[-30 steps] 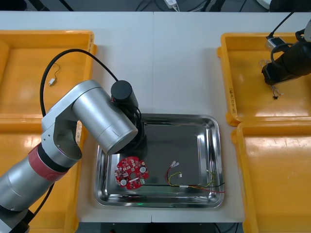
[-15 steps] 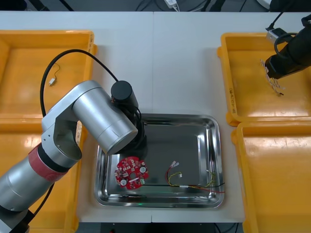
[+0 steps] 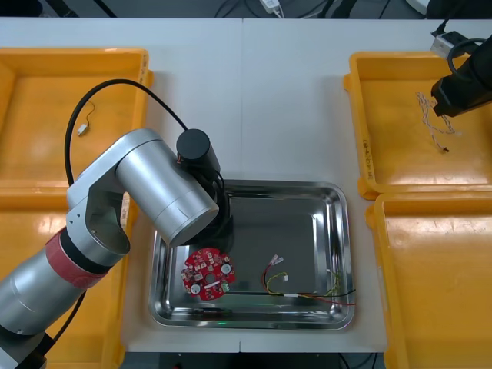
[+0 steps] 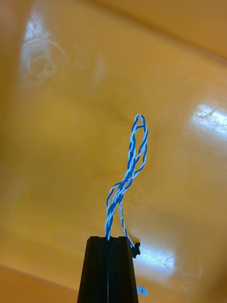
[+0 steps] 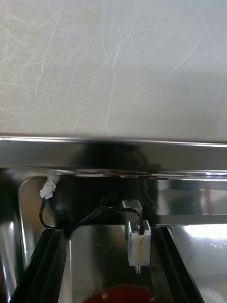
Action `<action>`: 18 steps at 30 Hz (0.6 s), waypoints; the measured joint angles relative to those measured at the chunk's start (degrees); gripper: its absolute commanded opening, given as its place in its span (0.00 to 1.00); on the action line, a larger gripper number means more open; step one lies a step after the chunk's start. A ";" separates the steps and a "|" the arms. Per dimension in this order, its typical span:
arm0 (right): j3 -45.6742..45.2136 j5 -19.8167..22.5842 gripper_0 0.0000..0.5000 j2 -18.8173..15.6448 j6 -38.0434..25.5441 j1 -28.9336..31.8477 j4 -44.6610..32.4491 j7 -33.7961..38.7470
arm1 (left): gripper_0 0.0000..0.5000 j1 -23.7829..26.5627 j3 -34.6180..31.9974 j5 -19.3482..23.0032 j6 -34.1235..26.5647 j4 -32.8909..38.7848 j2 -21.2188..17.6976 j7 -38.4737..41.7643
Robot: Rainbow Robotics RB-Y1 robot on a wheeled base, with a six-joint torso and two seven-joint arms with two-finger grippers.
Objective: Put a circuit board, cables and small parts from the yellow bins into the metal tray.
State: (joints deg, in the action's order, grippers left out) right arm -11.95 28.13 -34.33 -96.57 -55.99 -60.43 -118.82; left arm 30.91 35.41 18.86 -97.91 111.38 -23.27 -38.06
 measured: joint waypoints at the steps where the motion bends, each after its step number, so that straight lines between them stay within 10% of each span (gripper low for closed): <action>1: -0.15 0.00 0.00 -0.02 -0.01 0.00 -0.16 0.00 | 1.00 0.00 0.00 0.08 0.00 0.00 0.00 0.45; 18: -0.72 -0.02 0.00 -0.05 0.03 0.01 -0.27 0.00 | 1.00 -0.02 0.00 1.08 -1.61 1.97 -0.07 2.18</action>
State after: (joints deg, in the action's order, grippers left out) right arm -12.67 28.11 -34.37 -96.55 -55.97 -60.70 -118.83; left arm 30.89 35.41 19.93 -99.51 113.35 -23.34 -35.88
